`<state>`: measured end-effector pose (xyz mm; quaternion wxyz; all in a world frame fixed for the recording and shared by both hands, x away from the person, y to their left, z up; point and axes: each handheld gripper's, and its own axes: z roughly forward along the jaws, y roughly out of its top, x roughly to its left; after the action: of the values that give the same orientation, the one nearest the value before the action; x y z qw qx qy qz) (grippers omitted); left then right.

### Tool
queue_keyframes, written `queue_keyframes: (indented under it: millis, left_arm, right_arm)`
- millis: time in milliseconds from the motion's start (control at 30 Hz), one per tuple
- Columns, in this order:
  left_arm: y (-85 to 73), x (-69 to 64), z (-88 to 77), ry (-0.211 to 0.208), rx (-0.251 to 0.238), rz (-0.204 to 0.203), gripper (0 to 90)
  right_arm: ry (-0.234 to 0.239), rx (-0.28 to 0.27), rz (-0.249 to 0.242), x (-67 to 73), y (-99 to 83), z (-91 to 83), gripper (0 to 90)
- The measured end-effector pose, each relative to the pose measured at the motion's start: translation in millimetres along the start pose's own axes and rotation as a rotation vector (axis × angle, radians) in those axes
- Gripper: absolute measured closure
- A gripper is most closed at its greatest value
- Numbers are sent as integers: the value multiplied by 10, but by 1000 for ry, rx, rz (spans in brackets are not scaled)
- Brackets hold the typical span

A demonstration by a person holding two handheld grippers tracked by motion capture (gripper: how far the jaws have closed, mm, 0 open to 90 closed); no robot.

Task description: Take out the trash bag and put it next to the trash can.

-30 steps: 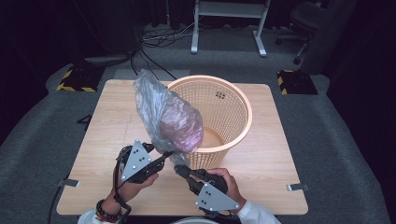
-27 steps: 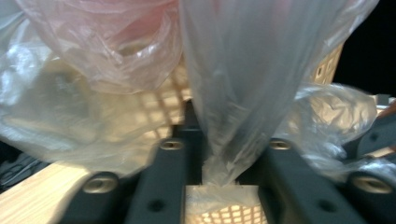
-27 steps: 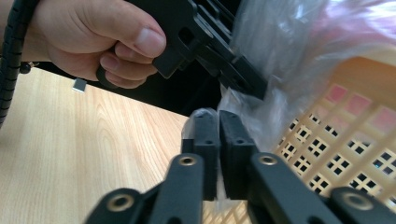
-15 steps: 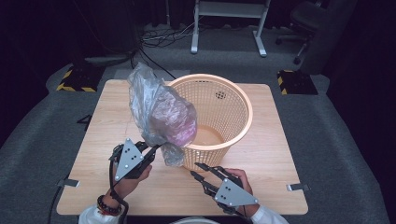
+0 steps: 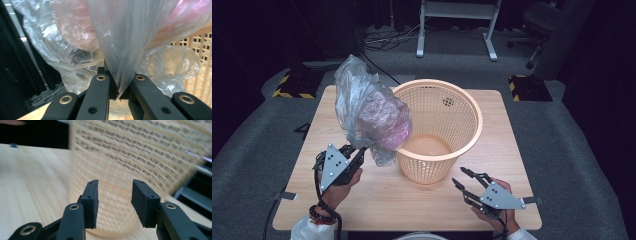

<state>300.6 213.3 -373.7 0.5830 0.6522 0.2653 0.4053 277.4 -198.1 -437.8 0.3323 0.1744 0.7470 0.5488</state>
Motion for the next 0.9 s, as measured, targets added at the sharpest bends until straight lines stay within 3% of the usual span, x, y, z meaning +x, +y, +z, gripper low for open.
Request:
queue_keyframes:
  millis: [167,433,700,900]
  left_arm:
    - [26,89,-32,47,-18,12,882]
    - [94,313,-93,110,-43,10,882]
    - [30,493,-44,142,15,28,882]
    - [-79,597,53,155,69,21,882]
  right_arm:
    - [-36,85,59,-185,-152,-51,548]
    - [-71,199,93,-373,-294,-84,503]
    - [-122,278,136,-530,-410,-135,456]
    - [-123,320,160,-571,-479,-138,419]
